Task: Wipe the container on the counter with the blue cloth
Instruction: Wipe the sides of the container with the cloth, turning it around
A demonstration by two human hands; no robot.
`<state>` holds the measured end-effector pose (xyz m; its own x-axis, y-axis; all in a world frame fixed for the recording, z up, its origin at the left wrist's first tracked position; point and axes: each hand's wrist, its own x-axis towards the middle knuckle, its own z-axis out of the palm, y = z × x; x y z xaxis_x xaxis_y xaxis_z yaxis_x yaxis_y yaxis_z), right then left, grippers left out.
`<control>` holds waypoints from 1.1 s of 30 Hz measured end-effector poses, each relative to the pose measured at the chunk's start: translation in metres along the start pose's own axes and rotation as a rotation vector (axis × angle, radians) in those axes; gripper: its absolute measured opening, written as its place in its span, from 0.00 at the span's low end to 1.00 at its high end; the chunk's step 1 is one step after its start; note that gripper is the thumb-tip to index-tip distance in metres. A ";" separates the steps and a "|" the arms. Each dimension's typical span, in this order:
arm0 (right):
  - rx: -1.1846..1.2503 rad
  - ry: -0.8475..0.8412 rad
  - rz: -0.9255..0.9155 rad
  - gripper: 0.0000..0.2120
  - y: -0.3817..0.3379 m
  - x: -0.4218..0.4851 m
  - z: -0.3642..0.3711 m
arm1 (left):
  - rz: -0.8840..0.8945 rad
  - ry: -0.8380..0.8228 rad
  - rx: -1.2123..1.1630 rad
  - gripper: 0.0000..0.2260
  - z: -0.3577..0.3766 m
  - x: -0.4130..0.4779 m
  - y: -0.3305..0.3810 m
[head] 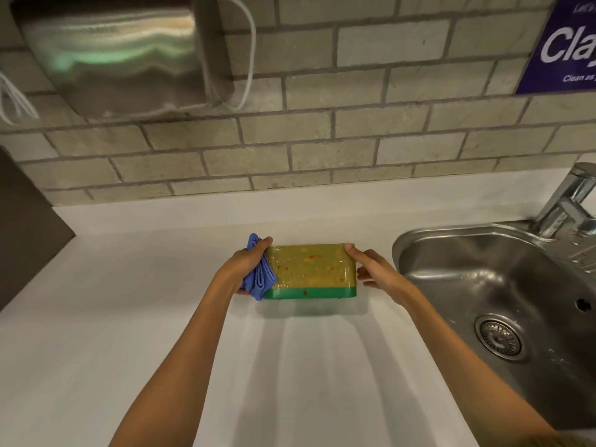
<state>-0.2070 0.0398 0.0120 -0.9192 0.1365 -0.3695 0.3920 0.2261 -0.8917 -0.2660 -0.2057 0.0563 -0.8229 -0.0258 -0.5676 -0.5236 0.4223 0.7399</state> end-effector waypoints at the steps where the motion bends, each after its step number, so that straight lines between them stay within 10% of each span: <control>1: 0.039 -0.008 -0.010 0.33 0.002 0.004 0.001 | -0.006 0.000 -0.001 0.23 0.000 0.001 0.002; 11: 0.413 -0.028 -0.041 0.35 0.004 0.023 0.026 | 0.314 0.154 -0.046 0.15 0.018 0.011 -0.008; 21: 0.401 -0.145 0.008 0.34 0.007 0.027 0.021 | 0.899 0.469 0.470 0.33 0.057 -0.013 -0.040; 33: 0.337 -0.062 0.071 0.37 0.012 0.025 0.023 | 0.787 0.589 0.358 0.23 0.068 -0.012 -0.041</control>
<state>-0.2265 0.0240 -0.0138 -0.8949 0.0796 -0.4392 0.4294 -0.1147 -0.8958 -0.2194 -0.1610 0.0085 -0.9306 -0.0236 0.3652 0.2240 0.7526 0.6192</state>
